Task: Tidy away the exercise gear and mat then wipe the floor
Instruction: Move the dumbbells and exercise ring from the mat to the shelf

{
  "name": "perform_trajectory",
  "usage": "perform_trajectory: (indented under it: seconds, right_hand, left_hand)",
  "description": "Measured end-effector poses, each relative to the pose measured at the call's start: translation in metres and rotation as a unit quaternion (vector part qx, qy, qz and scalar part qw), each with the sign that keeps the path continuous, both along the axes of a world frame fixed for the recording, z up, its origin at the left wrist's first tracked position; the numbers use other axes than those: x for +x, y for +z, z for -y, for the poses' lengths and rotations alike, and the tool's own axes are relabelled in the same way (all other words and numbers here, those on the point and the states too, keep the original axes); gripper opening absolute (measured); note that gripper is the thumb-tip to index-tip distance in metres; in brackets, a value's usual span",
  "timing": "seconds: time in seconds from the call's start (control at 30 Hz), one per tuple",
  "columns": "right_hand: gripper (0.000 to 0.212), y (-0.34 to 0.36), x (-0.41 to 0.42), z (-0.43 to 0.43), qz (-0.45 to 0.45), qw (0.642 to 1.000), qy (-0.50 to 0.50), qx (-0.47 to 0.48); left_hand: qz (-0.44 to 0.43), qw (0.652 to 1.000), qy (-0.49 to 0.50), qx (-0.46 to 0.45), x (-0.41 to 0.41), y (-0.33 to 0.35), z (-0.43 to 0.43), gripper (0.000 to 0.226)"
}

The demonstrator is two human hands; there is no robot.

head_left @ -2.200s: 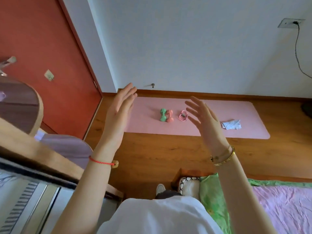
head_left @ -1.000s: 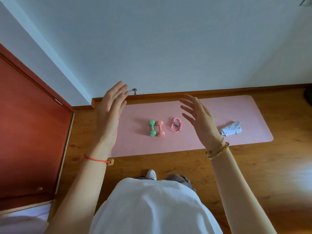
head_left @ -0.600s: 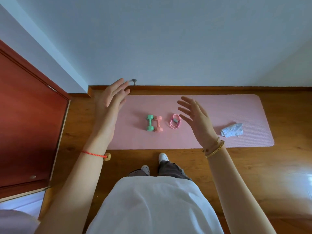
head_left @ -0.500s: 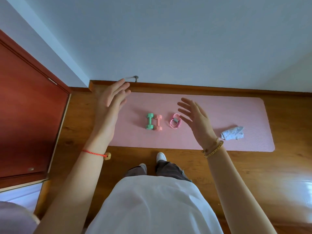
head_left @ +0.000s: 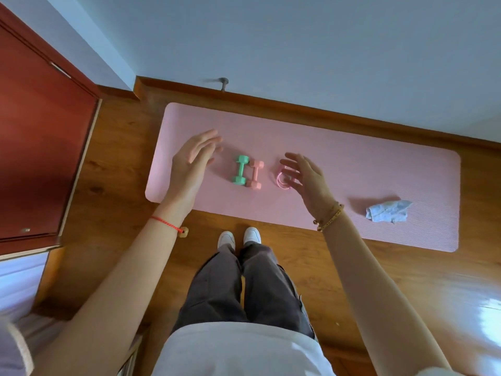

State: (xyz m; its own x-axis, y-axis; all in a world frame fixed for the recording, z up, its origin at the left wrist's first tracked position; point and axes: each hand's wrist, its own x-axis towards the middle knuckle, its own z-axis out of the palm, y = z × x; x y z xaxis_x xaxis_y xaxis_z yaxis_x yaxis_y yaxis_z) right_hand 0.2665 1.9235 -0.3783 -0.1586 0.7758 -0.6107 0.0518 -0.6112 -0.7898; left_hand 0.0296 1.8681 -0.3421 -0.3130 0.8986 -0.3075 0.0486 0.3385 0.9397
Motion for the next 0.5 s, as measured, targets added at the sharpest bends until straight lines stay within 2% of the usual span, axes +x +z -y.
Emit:
perform_trajectory:
  seconds: [0.27, 0.5]
  right_hand:
    - [0.035, -0.187, -0.017, -0.034, 0.004, 0.998, -0.01, -0.066]
    - [0.035, -0.347, -0.037, -0.063, 0.017, 0.997, -0.005, -0.069]
  left_hand:
    - [0.001, 0.998, 0.01, -0.06, -0.016, -0.184, -0.029, 0.034]
    - [0.018, 0.996, 0.03, -0.085, -0.037, -0.342, -0.058, 0.03]
